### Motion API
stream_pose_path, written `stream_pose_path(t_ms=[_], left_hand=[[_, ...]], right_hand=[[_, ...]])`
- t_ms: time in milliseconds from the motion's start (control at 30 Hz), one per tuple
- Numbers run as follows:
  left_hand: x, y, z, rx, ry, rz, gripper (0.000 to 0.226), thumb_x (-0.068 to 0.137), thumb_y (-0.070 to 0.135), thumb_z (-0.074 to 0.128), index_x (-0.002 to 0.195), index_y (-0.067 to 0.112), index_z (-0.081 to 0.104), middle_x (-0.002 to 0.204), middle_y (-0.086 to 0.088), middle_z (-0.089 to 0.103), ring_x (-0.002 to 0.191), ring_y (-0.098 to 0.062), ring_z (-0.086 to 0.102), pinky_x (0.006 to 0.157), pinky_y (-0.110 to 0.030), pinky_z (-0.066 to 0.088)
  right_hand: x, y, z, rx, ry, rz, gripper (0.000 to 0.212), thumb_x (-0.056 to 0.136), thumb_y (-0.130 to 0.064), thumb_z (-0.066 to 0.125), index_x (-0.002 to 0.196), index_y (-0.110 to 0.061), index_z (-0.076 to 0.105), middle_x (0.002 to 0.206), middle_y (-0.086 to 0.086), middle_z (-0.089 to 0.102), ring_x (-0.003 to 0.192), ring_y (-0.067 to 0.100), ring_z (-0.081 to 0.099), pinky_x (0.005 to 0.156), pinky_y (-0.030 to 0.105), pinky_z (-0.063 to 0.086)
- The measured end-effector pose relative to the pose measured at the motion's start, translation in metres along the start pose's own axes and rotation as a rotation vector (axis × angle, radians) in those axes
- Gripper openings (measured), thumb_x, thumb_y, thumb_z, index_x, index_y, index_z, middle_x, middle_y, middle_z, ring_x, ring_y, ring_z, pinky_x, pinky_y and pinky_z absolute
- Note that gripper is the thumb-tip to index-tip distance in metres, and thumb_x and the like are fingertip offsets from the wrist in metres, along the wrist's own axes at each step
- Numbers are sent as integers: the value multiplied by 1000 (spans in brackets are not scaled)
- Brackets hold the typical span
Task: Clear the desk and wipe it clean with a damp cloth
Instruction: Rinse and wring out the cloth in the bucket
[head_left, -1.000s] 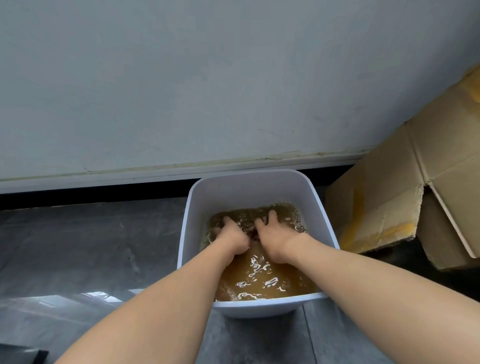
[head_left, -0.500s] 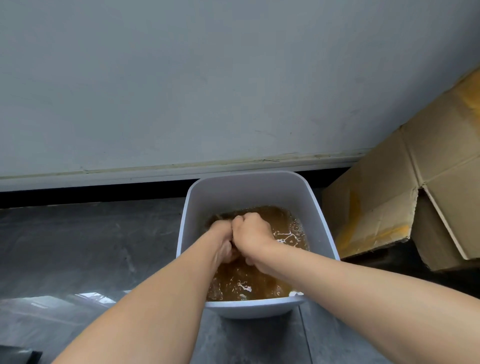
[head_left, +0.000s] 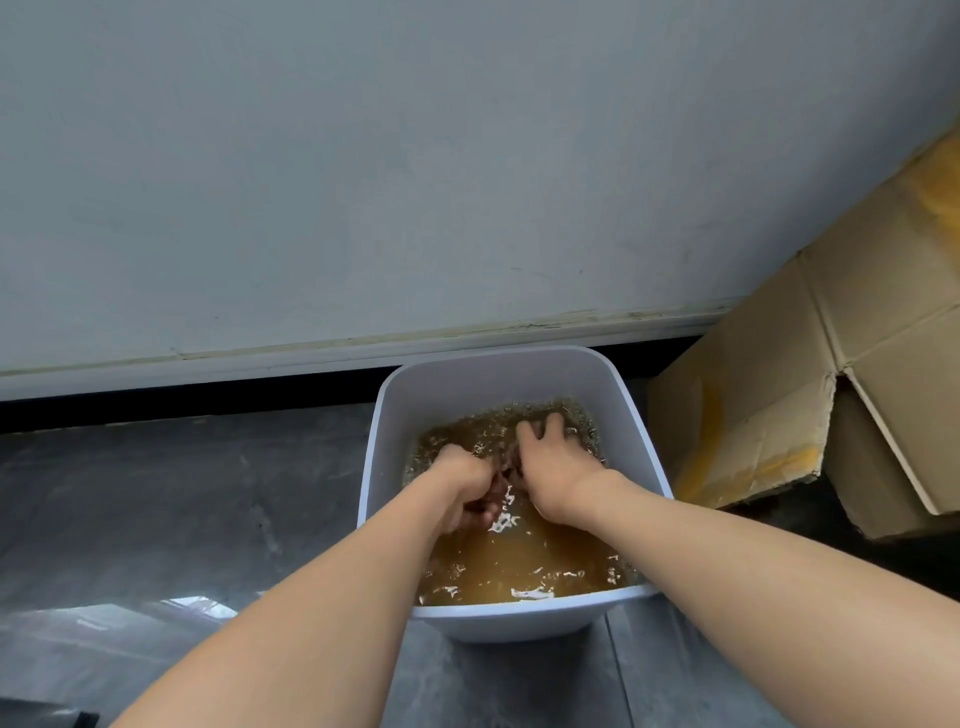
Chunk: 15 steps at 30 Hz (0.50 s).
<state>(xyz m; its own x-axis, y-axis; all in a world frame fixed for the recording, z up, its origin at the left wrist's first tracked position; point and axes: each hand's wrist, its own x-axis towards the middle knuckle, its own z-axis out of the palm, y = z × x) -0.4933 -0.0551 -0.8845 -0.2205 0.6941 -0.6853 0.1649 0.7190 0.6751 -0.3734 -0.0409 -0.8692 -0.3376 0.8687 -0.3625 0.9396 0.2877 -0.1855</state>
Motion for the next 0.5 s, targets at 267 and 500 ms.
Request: stream_pose_path(t_ms=[267, 500], left_hand=[[3, -7, 4, 391, -14, 78, 26, 99, 18, 49, 119, 3, 56, 109, -15, 64, 87, -27, 63, 68, -36, 53], [2, -3, -4, -249, 69, -101, 24, 101, 11, 42, 80, 2, 51, 47, -10, 48, 33, -18, 46, 39, -19, 34]], right_hand=[[8, -14, 16, 245, -207, 85, 45, 95, -6, 53, 140, -5, 50, 150, 19, 40, 130, 37, 51, 106, 38, 45], [-11, -53, 2, 790, 115, 268, 27, 104, -22, 39, 105, -6, 61, 120, 20, 65, 105, 39, 65, 77, 38, 51]])
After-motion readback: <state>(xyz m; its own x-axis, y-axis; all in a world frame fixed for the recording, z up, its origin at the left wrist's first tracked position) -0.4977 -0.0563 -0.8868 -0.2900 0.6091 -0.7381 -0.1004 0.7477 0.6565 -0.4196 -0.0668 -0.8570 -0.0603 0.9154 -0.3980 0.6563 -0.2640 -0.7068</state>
